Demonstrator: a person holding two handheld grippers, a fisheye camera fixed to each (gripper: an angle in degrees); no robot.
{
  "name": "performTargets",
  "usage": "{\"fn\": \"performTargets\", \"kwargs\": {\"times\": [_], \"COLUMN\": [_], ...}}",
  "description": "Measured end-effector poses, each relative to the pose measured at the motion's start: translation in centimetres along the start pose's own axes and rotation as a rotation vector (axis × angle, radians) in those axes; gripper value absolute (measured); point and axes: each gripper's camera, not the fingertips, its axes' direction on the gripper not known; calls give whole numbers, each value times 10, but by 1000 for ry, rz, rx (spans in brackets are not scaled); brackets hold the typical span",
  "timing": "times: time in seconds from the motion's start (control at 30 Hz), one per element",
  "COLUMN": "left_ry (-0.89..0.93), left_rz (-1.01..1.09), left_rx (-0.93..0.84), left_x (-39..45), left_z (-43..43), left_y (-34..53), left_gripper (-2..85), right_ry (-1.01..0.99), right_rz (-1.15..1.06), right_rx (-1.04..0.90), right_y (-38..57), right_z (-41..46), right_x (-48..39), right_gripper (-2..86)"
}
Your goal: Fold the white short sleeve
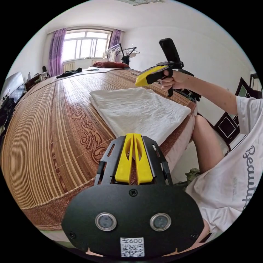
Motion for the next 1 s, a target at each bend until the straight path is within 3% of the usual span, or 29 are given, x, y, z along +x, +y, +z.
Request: {"fn": "performTargets", "kwargs": {"times": [0.07, 0.27, 0.47, 0.6, 1.0], "left_ry": [0, 19, 15, -45, 3], "left_rz": [-17, -78, -85, -31, -70], "left_rx": [6, 11, -36, -49, -40], "left_x": [0, -2, -2, 8, -11], "left_z": [-2, -8, -10, -11, -17], "left_y": [5, 19, 16, 14, 10], "left_gripper": [0, 0, 0, 0, 0], "right_ry": [-66, -229, 193, 125, 406], "right_rz": [54, 202, 408, 417, 258], "right_rx": [-99, -68, 257, 367, 69], "right_y": [-17, -40, -45, -45, -113], "right_z": [30, 35, -26, -39, 11], "right_x": [26, 93, 125, 129, 74], "right_gripper": [-8, -8, -8, -9, -8]}}
